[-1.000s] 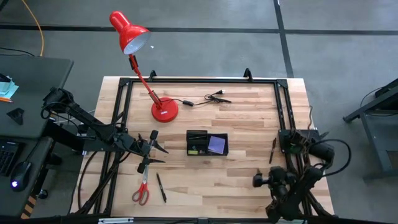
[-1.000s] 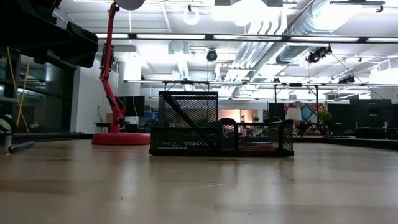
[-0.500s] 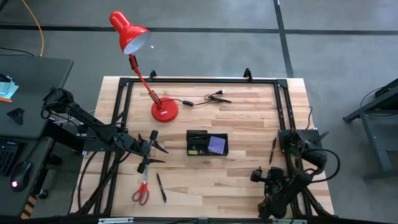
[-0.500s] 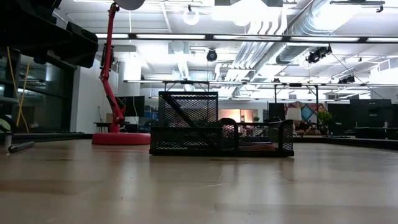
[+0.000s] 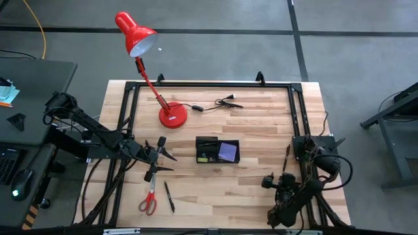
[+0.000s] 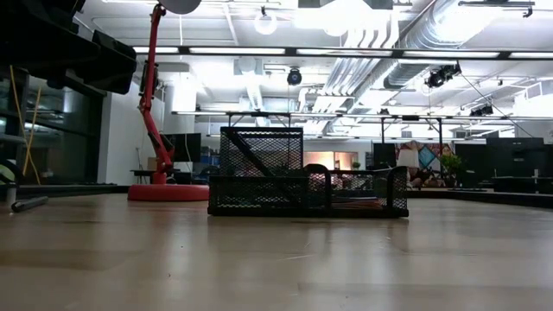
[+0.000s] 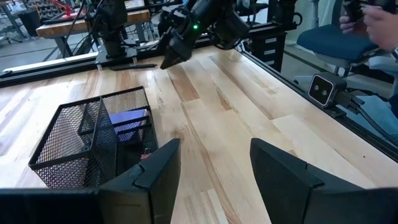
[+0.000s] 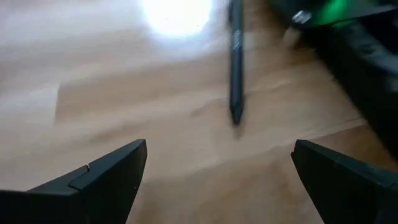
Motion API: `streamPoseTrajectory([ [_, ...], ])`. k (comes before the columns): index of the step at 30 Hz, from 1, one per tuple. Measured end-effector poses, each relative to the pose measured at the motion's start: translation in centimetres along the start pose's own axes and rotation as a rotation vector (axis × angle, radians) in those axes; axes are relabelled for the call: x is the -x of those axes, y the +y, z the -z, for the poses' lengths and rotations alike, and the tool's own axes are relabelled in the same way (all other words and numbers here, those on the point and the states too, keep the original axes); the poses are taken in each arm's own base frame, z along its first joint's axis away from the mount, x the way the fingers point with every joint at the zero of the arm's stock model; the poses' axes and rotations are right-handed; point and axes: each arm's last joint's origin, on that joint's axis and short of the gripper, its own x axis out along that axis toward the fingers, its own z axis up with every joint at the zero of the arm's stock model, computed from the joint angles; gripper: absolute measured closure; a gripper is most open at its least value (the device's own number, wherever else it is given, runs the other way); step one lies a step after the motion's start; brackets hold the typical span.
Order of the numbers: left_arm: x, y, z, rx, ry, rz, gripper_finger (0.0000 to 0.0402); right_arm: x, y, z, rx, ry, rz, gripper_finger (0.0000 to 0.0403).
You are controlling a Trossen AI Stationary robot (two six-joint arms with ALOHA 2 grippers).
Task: Pick and place office supplies into organizer
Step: Put the top right black pen into the black desk organizer
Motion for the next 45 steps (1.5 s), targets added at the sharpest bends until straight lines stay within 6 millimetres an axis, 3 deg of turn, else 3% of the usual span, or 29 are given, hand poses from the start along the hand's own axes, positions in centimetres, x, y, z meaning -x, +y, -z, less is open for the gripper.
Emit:
streamPoseTrajectory([
  [3, 0.0, 0.0, 0.0, 0.000, 0.001, 0.000, 0.0218, -0.2, 0.4, -0.8, -0.065, -0.047, 0.128, 0.0011],
  [7, 0.0, 0.0, 0.0, 0.000, 0.001, 0.000, 0.0218, -0.4, 1.0, -1.1, -0.083, -0.063, 0.150, 0.0013],
  [13, 0.0, 0.0, 0.0, 0.000, 0.000, 0.000, 0.0218, -0.3, 1.0, -1.3, 0.038, -0.092, 0.069, 0.0006],
  [17, 0.0, 0.0, 0.0, 0.000, 0.000, 0.000, 0.0218, -0.9, 0.7, -1.1, 0.129, -0.081, 0.112, 0.0004],
  [32, 0.0, 0.0, 0.0, 0.000, 0.000, 0.000, 0.0218, -4.6, -2.8, -0.9, 0.009, -0.172, -0.100, 0.0013],
  [45, 0.0, 0.0, 0.0, 0.000, 0.001, 0.000, 0.0218, -6.1, -2.2, -1.0, 0.009, -0.150, -0.065, 0.0015],
])
